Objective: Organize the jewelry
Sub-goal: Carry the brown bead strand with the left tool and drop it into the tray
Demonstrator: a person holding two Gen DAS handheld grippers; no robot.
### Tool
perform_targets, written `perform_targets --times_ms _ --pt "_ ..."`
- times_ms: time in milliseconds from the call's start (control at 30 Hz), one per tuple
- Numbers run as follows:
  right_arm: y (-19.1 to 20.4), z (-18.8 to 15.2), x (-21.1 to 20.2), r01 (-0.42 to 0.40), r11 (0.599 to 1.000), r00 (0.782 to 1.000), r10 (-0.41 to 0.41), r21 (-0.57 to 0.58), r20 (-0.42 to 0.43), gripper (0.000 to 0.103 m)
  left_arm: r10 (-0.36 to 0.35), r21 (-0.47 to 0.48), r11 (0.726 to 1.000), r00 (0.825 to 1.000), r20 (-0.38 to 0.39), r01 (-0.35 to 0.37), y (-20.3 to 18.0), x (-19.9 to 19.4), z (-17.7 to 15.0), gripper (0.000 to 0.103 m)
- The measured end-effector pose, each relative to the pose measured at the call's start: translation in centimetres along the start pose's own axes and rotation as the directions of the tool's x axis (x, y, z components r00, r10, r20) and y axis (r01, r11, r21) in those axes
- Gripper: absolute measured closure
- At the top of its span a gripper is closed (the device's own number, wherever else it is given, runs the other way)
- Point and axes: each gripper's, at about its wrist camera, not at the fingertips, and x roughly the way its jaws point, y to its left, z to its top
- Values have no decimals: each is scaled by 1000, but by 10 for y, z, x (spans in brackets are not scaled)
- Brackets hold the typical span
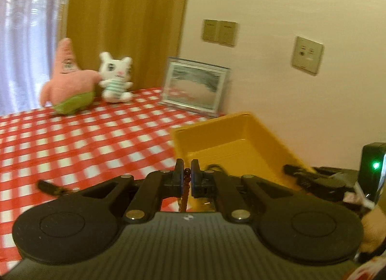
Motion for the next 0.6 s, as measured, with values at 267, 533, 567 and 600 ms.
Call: perform_targets --times_ms 267,533,567,600 --pt "-2 -1 0 -7 1000 1000 7 2 -1 98 -75 -27 997 992 -101 73 -26 46 -11 98" --pt "-2 -1 0 4 1000 1000 -4 -3 3 98 -75 -14 997 981 -176 74 -34 64 -25 95" --pt "-2 -1 0 12 1000 1000 -12 -4 7 98 -75 -13 997 982 -173 74 -33 63 -24 95" --pt "-2 -1 -1 17 1000 1000 -17 -5 10 98 -69 -16 998 984 -166 67 -32 60 -24 94"
